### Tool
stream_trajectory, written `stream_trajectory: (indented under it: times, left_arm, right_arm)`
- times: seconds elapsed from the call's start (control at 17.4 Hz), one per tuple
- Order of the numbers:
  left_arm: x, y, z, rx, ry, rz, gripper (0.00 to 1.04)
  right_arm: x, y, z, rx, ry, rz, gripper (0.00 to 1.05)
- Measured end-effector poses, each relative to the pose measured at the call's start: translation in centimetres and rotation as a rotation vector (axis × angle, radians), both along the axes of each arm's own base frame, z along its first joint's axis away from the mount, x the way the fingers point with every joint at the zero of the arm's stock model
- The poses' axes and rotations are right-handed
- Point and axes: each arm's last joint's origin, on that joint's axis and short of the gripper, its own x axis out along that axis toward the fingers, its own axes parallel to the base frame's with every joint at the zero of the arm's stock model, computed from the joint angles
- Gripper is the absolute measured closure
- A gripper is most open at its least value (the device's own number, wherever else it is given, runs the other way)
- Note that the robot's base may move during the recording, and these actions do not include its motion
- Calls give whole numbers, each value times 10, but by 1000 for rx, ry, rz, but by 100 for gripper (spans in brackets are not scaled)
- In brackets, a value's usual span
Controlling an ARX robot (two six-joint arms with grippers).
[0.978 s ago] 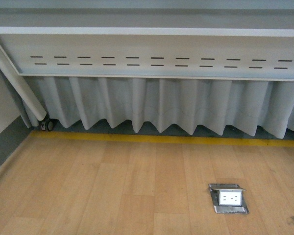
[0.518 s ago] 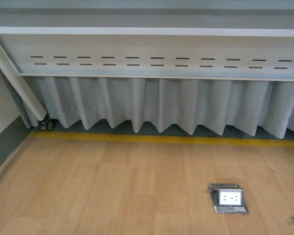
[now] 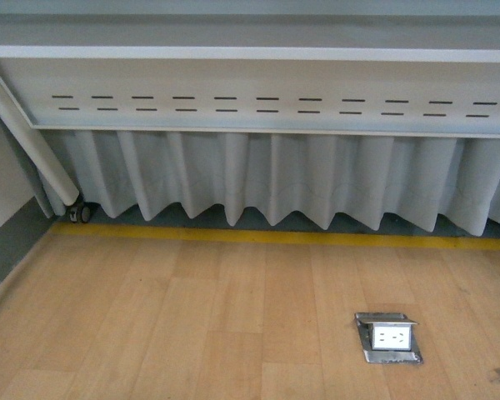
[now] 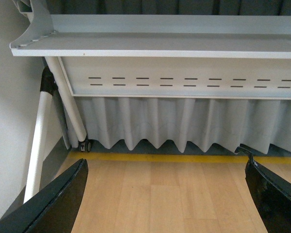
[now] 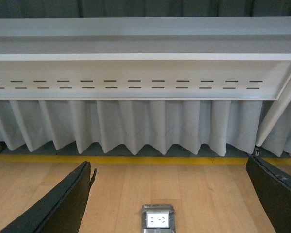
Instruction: Wind up and store yellow beetle toy
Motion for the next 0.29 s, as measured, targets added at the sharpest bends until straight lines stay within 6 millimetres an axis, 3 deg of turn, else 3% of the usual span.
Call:
stream_trajectory:
  times: [0.29]
  left_arm:
    - [0, 0, 0, 0, 0, 0, 7]
  right_arm:
    - [0, 0, 0, 0, 0, 0, 6]
